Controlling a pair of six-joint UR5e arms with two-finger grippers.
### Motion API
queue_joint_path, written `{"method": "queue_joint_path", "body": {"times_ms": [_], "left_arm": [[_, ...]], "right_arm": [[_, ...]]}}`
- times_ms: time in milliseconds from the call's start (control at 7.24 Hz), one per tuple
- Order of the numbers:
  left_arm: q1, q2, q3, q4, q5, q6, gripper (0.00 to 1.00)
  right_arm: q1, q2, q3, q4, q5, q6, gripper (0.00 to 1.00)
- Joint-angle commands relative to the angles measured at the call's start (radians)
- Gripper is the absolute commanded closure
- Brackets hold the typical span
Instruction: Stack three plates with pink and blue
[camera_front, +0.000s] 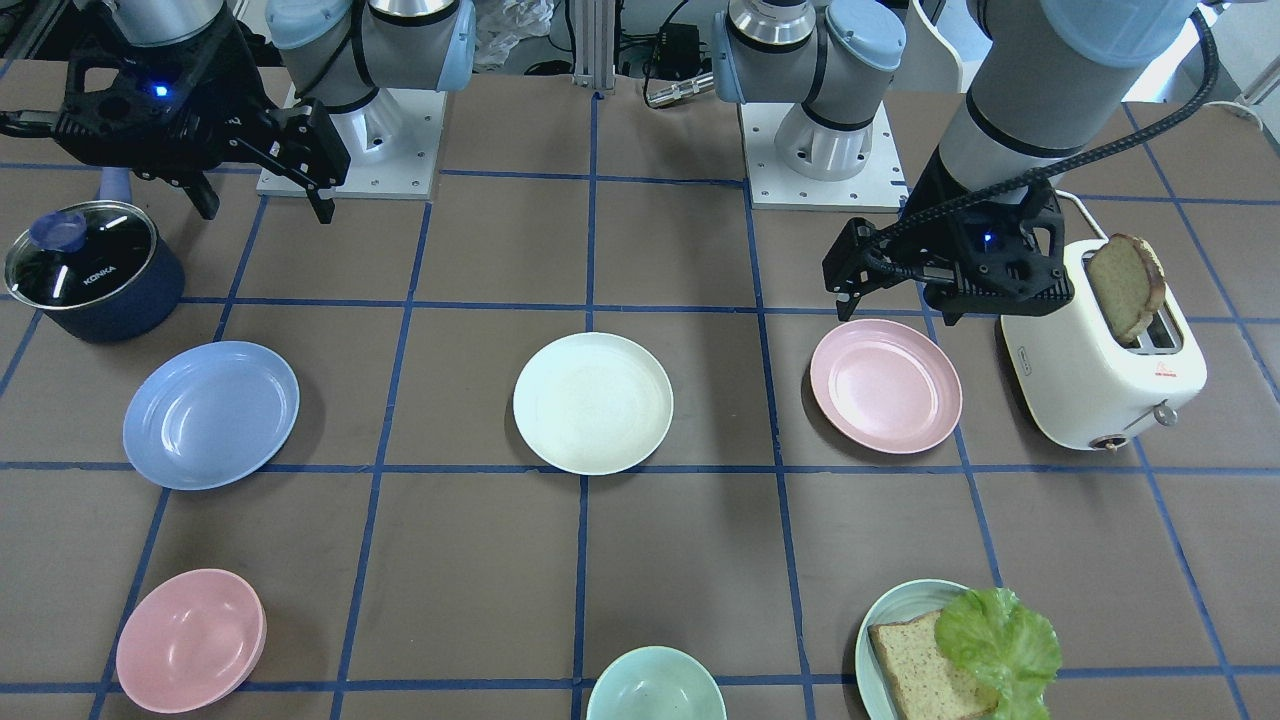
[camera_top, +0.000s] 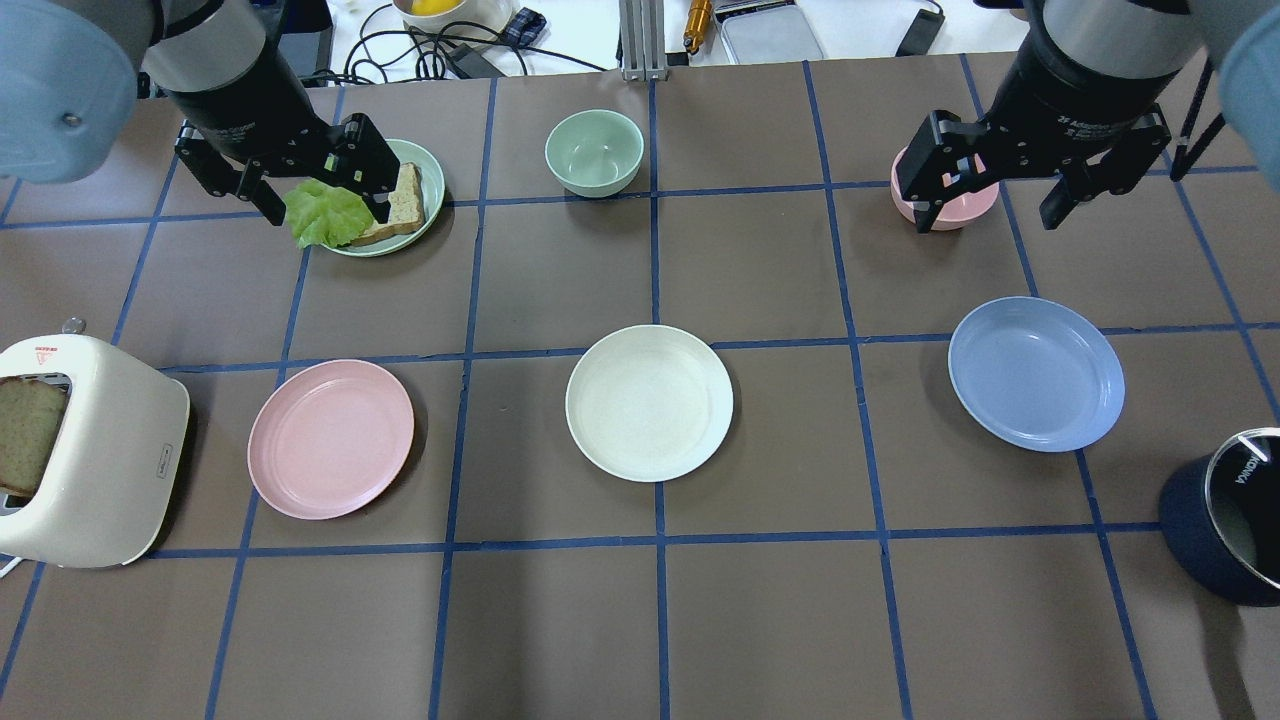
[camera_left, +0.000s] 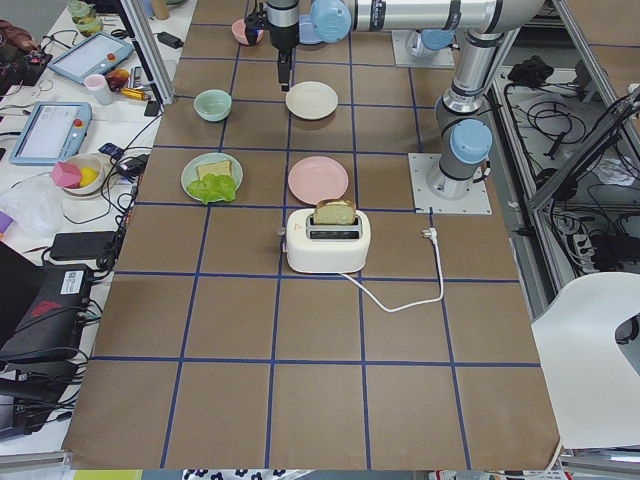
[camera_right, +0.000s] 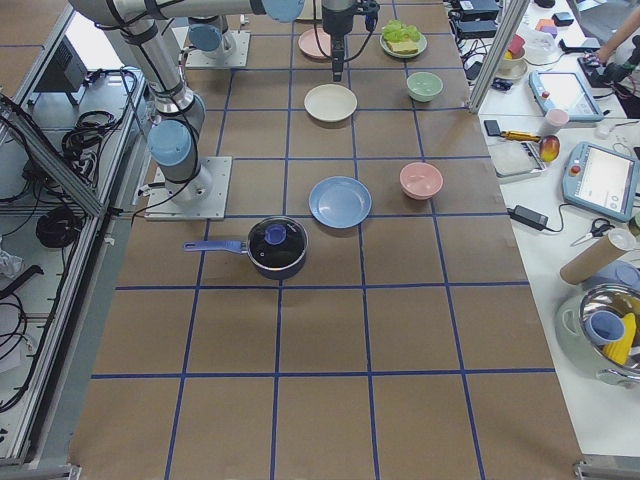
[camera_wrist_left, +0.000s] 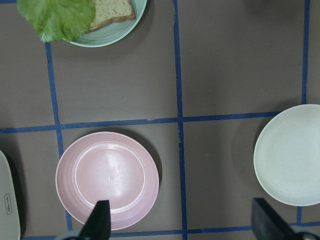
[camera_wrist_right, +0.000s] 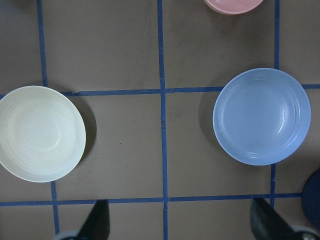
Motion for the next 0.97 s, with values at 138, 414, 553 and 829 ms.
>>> {"method": "queue_joint_path", "body": {"times_ms": [138, 414, 553, 829], "left_arm": [[0.001, 0.004, -0.007, 0.0, 0.0, -0.001, 0.0], [0.0, 0.017, -0.015, 0.0, 0.001, 0.001, 0.0], [0.001, 0.022, -0.007, 0.003, 0.001, 0.002, 0.0], [0.001, 0.018, -0.004, 0.013, 0.001, 0.002, 0.0]], "right_arm": [[0.0, 0.0, 0.001, 0.0, 0.0, 0.0, 0.0], [0.0, 0.0, 0.001, 0.0, 0.0, 0.0, 0.0], [0.0, 0.0, 0.001, 0.0, 0.0, 0.0, 0.0], [0.0, 0.0, 0.001, 0.0, -0.002, -0.002, 0.0]]}}
